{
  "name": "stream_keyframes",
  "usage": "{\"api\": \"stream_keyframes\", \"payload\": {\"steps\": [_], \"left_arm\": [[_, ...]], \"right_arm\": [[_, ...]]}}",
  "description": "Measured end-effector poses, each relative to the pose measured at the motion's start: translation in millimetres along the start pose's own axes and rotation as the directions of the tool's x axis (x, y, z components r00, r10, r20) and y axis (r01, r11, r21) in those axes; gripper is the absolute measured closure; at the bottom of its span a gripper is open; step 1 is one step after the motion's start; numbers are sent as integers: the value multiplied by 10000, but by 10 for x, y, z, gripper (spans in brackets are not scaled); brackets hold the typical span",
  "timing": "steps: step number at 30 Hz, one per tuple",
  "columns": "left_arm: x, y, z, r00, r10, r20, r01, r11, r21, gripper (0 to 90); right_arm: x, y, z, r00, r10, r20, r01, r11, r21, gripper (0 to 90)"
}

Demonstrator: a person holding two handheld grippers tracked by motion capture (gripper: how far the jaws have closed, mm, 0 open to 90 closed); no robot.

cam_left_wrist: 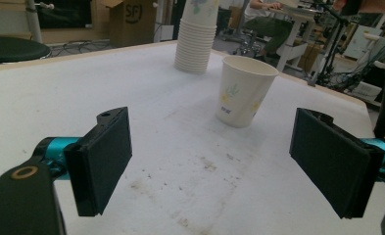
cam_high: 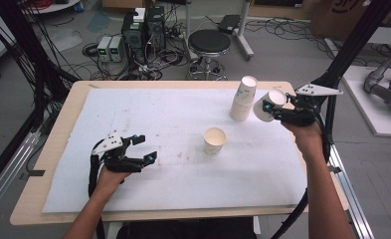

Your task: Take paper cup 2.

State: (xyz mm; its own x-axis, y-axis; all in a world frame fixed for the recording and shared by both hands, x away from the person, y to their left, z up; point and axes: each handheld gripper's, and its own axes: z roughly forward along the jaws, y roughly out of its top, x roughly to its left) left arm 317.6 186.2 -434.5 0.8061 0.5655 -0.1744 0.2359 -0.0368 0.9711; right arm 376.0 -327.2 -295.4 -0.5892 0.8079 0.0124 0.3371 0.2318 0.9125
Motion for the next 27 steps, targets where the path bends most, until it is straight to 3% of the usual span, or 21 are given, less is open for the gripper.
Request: {"api": "stream_keyframes", "payload": {"steps": [8,15,27], "left_arm": [[-62,-8,16,9997,81,229,-81,10000,6,158],[-106,-19,12,9993,-115,358,120,9999,-124,159],[-114,-34,3,9995,-26,324,28,10000,-62,159]], "right_arm": [[220,-255,-53,9970,-214,-741,224,9997,126,347],[406,-426,-46,9893,-415,-1398,488,9976,493,347],[525,-536,12,9786,-547,-1982,666,9963,540,346]]}}
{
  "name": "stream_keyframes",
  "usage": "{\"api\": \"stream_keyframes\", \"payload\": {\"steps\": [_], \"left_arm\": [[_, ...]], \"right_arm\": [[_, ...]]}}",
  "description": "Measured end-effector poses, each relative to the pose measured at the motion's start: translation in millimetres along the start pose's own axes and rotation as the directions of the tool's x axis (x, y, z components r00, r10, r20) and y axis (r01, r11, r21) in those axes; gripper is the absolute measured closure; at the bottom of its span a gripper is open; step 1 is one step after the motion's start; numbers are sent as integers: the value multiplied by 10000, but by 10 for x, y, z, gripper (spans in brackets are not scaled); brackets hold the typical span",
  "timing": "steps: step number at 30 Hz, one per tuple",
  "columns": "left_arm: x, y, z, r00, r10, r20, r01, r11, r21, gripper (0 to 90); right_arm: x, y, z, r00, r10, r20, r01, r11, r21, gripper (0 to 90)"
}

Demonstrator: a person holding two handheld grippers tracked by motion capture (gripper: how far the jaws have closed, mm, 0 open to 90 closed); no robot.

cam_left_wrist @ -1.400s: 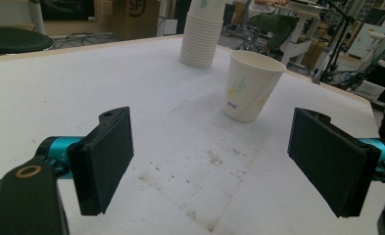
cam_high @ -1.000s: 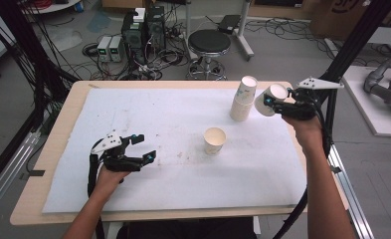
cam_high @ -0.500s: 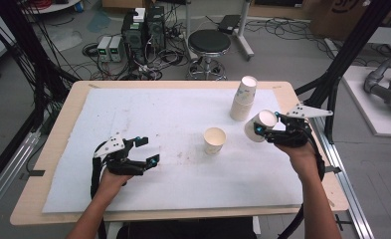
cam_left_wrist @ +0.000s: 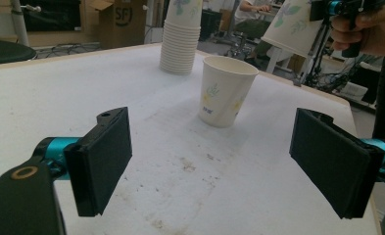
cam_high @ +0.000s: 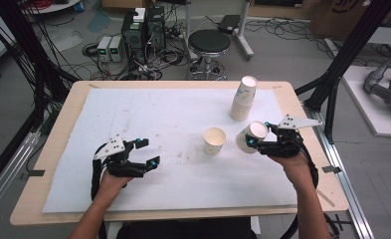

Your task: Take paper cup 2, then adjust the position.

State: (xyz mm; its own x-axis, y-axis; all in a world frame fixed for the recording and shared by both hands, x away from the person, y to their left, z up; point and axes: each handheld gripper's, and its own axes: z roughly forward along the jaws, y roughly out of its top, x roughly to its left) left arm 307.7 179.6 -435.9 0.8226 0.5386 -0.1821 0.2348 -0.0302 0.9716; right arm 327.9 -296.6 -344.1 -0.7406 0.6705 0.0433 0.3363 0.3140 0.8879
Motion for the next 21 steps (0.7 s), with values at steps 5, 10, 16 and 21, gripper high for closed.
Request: {"api": "stream_keyframes", "payload": {"steps": [5,10,16,21], "left_arm": [[-17,25,12,9997,237,17,-237,9997,-30,159],[-43,56,39,9992,315,225,-314,9995,-39,159],[-80,83,62,9975,487,506,-491,9988,60,160],[-116,100,76,9955,572,751,-579,9983,63,160]], "right_arm": [[40,8,24,9997,-60,-236,60,10000,-10,346],[103,53,16,9986,-254,-459,249,9996,-129,346],[181,81,19,9950,-398,-916,384,9991,-168,346],[270,115,64,9873,-581,-1477,549,9982,-255,345]]}}
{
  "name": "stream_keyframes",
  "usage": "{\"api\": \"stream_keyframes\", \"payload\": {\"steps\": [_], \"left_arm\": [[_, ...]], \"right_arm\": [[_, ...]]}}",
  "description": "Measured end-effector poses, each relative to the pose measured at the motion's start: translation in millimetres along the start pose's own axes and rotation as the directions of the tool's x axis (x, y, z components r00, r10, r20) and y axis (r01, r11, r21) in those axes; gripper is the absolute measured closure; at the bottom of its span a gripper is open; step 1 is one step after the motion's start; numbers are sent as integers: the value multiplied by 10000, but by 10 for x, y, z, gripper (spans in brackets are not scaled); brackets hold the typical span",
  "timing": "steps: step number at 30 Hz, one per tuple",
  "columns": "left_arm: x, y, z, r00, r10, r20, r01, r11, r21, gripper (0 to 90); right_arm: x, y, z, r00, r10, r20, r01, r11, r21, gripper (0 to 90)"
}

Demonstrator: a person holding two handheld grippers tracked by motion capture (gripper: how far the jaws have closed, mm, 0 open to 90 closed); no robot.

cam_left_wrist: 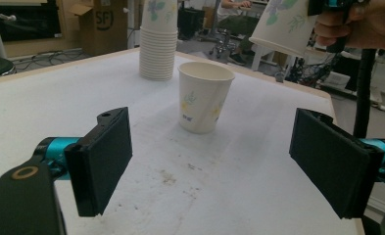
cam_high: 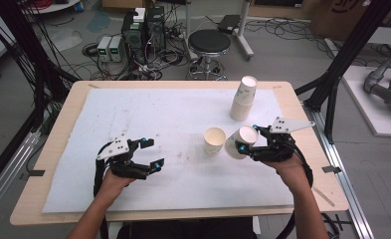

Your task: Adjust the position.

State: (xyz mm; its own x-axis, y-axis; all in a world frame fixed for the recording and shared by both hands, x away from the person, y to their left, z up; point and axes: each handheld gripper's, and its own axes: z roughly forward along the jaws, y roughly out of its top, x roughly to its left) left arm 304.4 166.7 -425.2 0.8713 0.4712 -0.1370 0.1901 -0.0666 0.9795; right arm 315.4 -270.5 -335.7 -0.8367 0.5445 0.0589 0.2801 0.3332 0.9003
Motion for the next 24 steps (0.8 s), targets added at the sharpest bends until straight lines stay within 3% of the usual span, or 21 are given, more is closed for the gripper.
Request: {"api": "stream_keyframes", "payload": {"steps": [10,16,20,24], "left_arm": [[-126,60,30,9978,259,612,-263,9996,54,160],[-198,71,52,9945,278,1014,-285,9996,53,160],[-254,84,115,9886,536,1408,-573,9981,227,160],[-317,76,240,9763,1077,1877,-1173,9923,406,163]], "right_arm": [[223,51,236,9905,-551,-1262,568,9983,103,343],[308,34,393,9837,-645,-1680,678,9976,138,343],[377,16,491,9766,-794,-2000,843,9963,159,343],[433,9,579,9704,-788,-2284,876,9957,288,343]]}}
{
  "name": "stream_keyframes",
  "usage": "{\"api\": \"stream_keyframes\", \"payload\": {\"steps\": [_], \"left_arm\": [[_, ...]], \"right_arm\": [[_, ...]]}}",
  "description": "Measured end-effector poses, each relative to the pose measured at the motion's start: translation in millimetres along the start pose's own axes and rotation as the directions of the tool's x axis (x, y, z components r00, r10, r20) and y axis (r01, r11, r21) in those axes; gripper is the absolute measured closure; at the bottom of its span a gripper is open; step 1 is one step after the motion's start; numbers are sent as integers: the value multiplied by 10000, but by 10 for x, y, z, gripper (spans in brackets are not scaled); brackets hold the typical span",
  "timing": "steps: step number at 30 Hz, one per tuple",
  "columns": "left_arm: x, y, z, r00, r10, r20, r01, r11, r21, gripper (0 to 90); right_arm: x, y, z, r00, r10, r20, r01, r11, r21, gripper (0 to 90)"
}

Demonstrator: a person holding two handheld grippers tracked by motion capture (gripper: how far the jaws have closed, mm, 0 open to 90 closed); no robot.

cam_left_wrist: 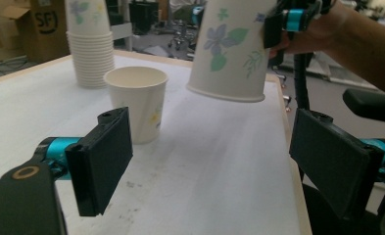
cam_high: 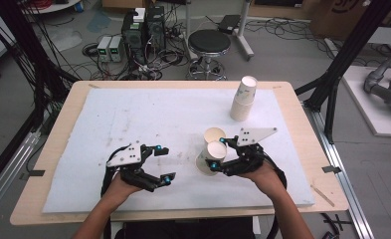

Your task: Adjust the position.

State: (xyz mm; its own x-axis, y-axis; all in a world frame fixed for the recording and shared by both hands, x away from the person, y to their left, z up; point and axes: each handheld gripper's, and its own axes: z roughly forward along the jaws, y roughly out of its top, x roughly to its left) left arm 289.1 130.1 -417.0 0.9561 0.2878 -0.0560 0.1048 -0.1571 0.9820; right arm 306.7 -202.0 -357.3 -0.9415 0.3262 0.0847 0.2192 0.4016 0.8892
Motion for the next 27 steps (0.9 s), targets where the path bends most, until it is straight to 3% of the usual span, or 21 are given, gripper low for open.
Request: {"api": "stream_keyframes", "payload": {"steps": [4,27], "left_arm": [[-34,4,147,9988,-189,460,180,9996,204,162],[-64,62,470,9928,-19,1194,-33,9990,437,165]], "right_arm": [[40,5,94,9996,-96,-255,99,9999,118,343],[139,-6,264,9950,-172,-983,185,9998,123,342]]}}
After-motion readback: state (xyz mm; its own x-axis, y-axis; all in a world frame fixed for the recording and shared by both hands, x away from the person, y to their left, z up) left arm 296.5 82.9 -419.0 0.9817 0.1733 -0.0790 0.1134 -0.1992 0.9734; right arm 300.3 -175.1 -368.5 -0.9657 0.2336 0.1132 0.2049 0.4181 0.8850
